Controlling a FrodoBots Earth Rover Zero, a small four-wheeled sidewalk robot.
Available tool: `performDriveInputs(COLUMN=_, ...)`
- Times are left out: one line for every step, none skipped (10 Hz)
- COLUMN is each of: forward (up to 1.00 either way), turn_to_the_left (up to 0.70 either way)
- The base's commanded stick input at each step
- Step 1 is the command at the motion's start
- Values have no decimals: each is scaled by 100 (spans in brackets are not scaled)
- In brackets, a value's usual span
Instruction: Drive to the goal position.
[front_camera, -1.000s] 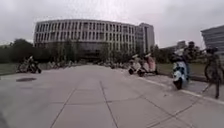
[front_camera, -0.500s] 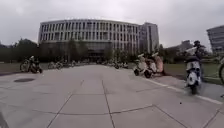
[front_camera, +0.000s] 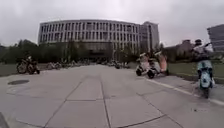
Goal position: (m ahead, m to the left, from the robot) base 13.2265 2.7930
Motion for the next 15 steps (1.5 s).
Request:
performDriveInputs(forward=70, turn_to_the_left=0)
performDriveInputs(forward=70, turn_to_the_left=0)
performDriveInputs(forward=70, turn_to_the_left=0)
performDriveInputs(forward=70, turn_to_the_left=0)
performDriveInputs(forward=70, turn_to_the_left=0)
performDriveInputs(forward=70, turn_to_the_left=0)
performDriveInputs(forward=70, turn_to_the_left=0)
performDriveInputs(forward=70, turn_to_the_left=0)
performDriveInputs(forward=70, turn_to_the_left=0)
performDriveInputs(forward=70, turn_to_the_left=0)
performDriveInputs(forward=70, turn_to_the_left=0)
performDriveInputs(forward=70, turn_to_the_left=0)
performDriveInputs(forward=70, turn_to_the_left=0)
performDriveInputs(forward=70, turn_to_the_left=0)
performDriveInputs(forward=70, turn_to_the_left=0)
